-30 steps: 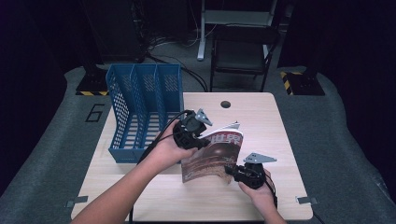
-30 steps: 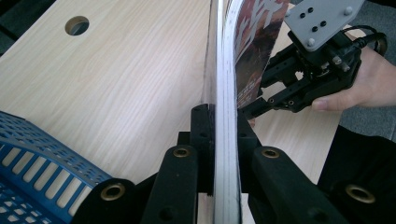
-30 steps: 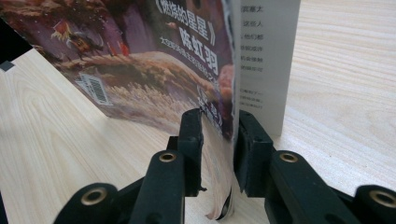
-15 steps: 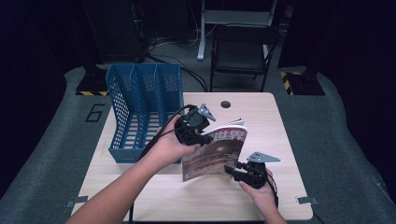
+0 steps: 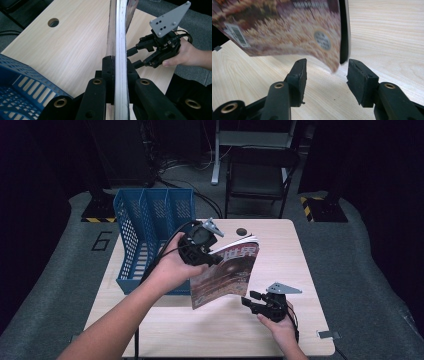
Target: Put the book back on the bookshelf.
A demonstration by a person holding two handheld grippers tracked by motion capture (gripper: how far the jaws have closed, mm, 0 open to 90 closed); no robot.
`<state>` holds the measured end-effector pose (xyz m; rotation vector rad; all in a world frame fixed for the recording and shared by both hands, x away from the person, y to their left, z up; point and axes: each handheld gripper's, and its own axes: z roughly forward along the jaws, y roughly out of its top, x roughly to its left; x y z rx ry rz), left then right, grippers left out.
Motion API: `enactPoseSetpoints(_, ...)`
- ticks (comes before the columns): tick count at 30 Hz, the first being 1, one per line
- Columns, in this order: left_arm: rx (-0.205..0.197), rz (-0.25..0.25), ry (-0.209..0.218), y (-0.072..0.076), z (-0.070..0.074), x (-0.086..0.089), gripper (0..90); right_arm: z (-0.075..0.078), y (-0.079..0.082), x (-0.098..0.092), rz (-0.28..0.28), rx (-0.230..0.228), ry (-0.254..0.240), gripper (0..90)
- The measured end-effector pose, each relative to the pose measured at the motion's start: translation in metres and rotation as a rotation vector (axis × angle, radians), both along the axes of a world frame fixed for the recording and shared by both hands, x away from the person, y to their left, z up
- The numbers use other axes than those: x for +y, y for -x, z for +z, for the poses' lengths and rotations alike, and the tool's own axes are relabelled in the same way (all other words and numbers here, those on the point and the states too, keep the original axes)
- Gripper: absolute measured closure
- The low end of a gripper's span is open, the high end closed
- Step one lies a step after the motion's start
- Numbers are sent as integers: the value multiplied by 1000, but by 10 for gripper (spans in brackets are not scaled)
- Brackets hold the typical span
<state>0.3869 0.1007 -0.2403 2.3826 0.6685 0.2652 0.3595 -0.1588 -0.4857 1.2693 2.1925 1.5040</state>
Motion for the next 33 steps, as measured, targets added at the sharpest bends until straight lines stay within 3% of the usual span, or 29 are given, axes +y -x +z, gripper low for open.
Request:
enactPoseSetpoints(14,-16,46,19,-4,28,13,842,-2,0,-1,5,8,-3,483)
enactPoseSetpoints(33,-25,112,35,-10,49,36,841,-4,-1,-2,-10,9,11,476)
